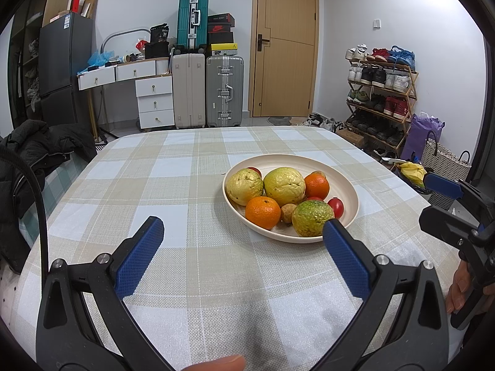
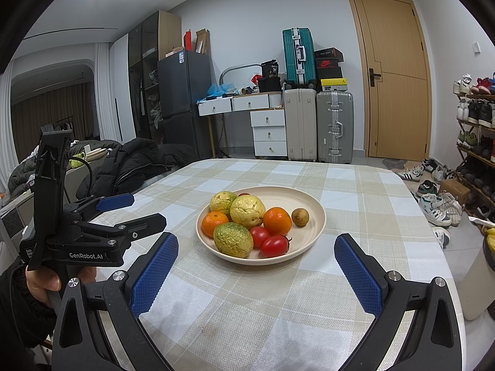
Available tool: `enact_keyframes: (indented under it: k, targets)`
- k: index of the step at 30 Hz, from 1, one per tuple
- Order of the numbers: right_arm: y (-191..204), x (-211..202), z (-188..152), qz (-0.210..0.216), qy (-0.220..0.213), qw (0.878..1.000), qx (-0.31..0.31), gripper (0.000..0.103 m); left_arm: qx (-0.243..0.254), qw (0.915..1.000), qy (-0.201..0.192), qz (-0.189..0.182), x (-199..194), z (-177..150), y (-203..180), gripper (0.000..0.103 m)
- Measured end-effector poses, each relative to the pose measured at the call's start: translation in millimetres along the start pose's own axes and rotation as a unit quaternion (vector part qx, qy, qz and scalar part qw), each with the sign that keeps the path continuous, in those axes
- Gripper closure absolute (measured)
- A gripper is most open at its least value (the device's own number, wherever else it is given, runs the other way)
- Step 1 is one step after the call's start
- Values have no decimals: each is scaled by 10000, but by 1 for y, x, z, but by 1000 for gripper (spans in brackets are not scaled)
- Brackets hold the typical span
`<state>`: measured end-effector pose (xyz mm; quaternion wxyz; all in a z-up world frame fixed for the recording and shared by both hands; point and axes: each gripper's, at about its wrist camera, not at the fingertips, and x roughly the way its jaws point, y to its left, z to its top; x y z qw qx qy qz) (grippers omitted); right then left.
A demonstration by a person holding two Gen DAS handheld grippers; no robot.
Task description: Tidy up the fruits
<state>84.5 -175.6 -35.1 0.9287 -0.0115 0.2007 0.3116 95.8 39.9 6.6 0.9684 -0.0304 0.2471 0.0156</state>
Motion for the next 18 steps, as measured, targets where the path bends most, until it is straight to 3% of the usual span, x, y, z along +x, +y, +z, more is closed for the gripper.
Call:
enact_keyframes:
  k: [18]
  targets:
    - [1,0,-1,0,5,10000,-4,0,-13,10000,10,4,4,-6,3,0]
